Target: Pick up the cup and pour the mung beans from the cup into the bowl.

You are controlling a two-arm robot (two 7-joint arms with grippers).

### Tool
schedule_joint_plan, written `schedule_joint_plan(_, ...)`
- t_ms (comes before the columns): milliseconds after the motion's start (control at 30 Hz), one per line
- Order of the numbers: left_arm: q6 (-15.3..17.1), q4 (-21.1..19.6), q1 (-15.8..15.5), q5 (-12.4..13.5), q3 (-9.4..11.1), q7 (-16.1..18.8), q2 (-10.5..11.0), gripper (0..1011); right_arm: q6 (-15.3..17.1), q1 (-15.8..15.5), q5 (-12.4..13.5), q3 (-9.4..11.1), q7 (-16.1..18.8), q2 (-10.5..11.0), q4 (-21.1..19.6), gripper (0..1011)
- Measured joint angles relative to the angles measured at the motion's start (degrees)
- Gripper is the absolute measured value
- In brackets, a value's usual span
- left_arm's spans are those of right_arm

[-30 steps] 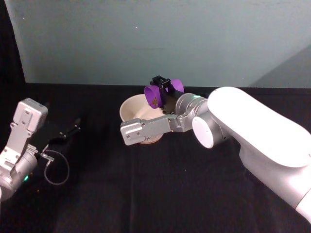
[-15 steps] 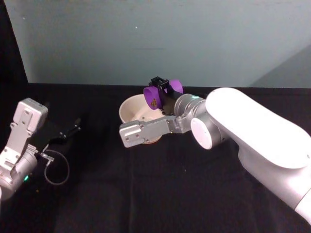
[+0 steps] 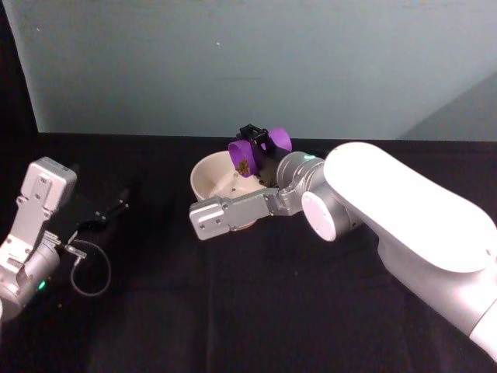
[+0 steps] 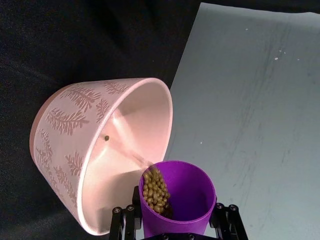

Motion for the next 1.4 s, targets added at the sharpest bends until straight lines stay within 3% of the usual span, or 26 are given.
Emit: schedule_joint_plan(1400,0.00,0.00,0.00,0.00,0.00,0.00,0.00,1011,-0.10,-0.07,-0.64,-0.07,0.03,-0.08,-0.02,729)
